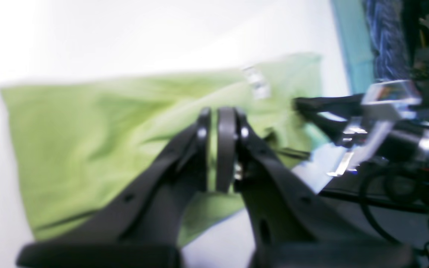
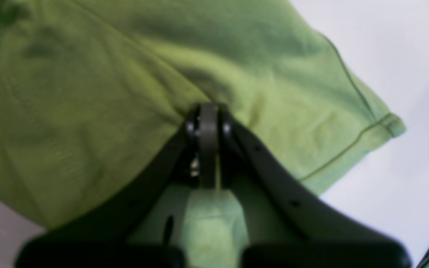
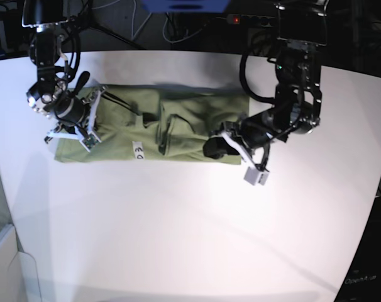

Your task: Fold the T-shirt properly

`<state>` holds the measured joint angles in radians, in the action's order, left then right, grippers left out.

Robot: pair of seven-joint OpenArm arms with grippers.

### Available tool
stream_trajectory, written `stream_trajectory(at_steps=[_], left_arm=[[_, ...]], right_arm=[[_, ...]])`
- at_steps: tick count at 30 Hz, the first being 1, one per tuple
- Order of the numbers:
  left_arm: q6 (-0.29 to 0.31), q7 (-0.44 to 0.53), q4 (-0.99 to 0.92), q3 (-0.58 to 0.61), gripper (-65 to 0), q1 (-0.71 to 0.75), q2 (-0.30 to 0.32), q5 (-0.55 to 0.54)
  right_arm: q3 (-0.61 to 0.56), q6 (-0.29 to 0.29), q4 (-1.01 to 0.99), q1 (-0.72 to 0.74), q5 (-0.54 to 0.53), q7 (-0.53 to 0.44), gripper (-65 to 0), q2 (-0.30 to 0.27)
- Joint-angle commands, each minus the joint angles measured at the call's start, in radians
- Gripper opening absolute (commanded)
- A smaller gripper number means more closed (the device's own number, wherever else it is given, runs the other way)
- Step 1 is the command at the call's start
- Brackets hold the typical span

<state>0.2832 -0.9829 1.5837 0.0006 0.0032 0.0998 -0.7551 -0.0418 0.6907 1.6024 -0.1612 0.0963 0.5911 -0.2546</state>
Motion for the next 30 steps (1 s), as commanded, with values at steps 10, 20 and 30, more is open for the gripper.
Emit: stream_trajectory(at_steps=[10,20,30], left_arm=[[0.017,0.017,-0.134,0.009,-62.3,-0.049,-0.031,-0.022],[0.018,0.106,-0.243,0.009,-62.3,-0.047,-0.05,0.108],[0.018,0.112,-0.245,0.006,-62.3,-0.042,-0.048,0.115]], right_arm=[[0.003,0.007,0.011,0.007,-0.005,-0.001,-64.9,-0.007],[0.003,0.007,0.023,0.002,-0.005,-0.001,-64.9,-0.009],[0.003,0.007,0.18,-0.002,-0.005,0.036,-64.9,-0.016]])
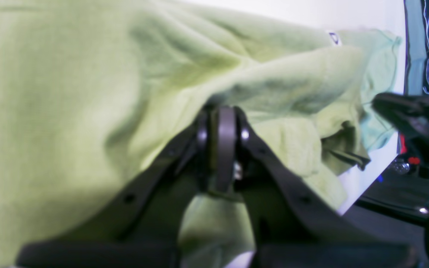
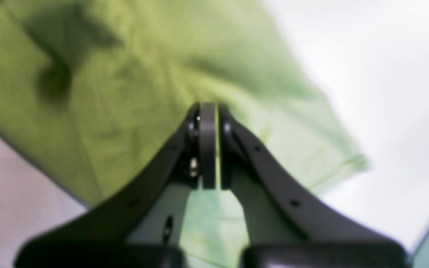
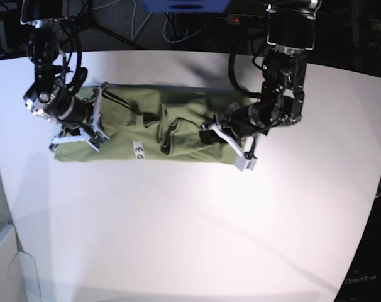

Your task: Fold the T-shirt properly

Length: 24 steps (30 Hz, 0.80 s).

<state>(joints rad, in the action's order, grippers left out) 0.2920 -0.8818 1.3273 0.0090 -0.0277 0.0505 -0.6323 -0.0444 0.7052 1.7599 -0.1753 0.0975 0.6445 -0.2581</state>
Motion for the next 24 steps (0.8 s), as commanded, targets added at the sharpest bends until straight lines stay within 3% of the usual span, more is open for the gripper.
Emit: stream_trajectory(at_steps=[1,10,16,18,24], left_arm=[[0.009,0.011,0.011,-0.005,-62.3,-0.008,0.002,-0.008],[0.009,0.013,0.011,-0.008,-62.3,0.013,0.067,-0.016],[0.011,0.013,0.022,-0.01,-62.3,0.022,0.085,-0.016],[0.011,0.014,0.022,-0.011,-62.3,0.022,0.088,-0.016],[0.011,0.013,0.022,-0.045,-62.3,0.022,0.088,-0.016]], right_arm=[[0.005,-0.007,0.044,0.012,-0.006,-0.005,-64.9,-0.019],[0.015,-0.007,0.137,0.021,-0.006,0.094,-64.1,-0.017],[0.084,-0.007,0.133,0.026,-0.006,0.096,-63.7,0.05],[0.131,-0.007,0.113,0.047,-0.006,0.097,-57.6,0.078],[0.177,-0.007,0.019,0.073,-0.008,0.12,-25.0,0.089]])
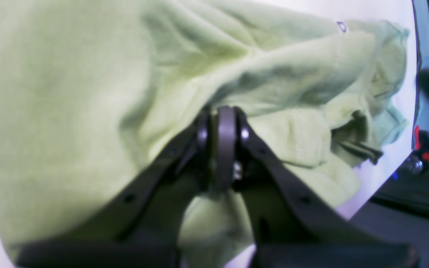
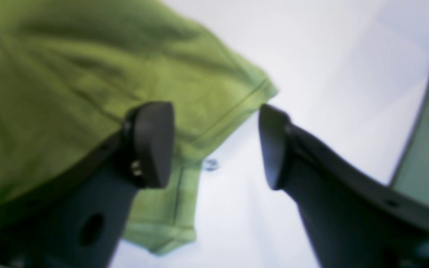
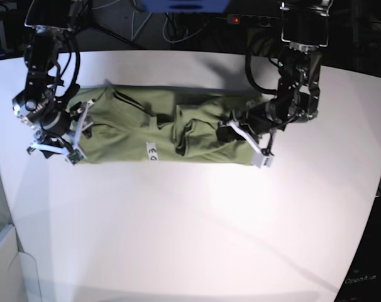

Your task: Fold the T-shirt properly

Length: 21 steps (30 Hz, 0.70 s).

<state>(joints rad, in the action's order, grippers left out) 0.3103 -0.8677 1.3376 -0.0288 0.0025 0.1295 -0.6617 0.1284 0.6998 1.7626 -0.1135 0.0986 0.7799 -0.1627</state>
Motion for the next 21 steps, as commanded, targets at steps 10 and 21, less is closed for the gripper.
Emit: stream_trajectory(at_steps=[10,21], left_arm=[[-0.007,-0.002,0.012,-0.021,-62.4,-0.008,0.009,0.013],[-0.007,-0.002,0.012,-0.021,-62.4,-0.008,0.009,0.013]], right_arm=[[0.08,-0.002,0.016,0.01,-0.01,-0.014,-9.3,0.055],[0.129,-0.002,-0.022,0.016,-0.012,-0.015,-9.4,0.087]])
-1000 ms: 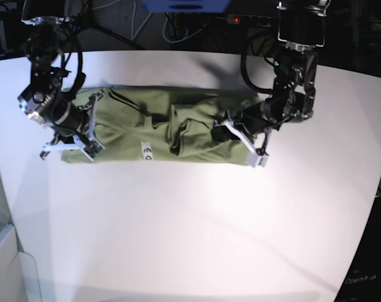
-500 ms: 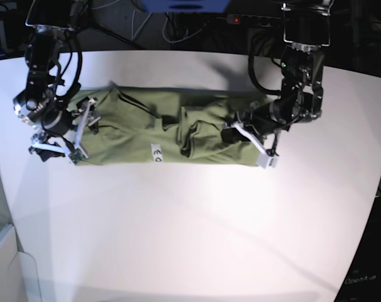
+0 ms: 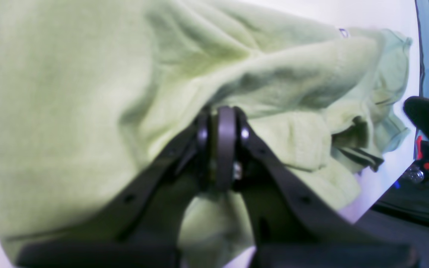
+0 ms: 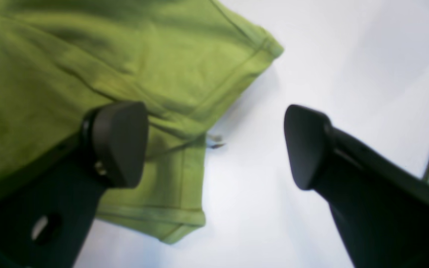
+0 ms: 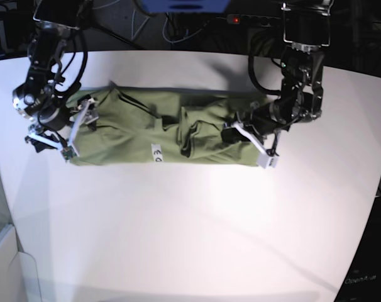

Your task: Fold the T-shirt properly

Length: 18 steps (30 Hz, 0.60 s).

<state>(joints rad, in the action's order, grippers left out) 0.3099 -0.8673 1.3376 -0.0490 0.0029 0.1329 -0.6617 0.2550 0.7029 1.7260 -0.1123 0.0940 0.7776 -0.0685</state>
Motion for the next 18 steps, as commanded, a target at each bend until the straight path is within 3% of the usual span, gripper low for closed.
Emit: stream_trajectory(at_steps=[1,12,18], left_arm=[[-0.007,-0.002,0.012,-0.001,-62.4,-0.007,0.006,0.013],[-0.007,-0.003,0.013,-0.001,-62.4,0.007,0.006,0.013],[-0.007,-0.002,0.013,-0.002,-62.4,0.007,0.006,0.013]], right_arm=[[0.011,-0.005,-0.007,0.026,-0.007,-0.014,-9.4,-0.004],[0.027,-0.005,-0.085,0.043,-0.009,-0.056,-10.2,-0.003],[0.048,-0.005,-0.114,0.046,-0.009,-0.056,-21.9,0.023]])
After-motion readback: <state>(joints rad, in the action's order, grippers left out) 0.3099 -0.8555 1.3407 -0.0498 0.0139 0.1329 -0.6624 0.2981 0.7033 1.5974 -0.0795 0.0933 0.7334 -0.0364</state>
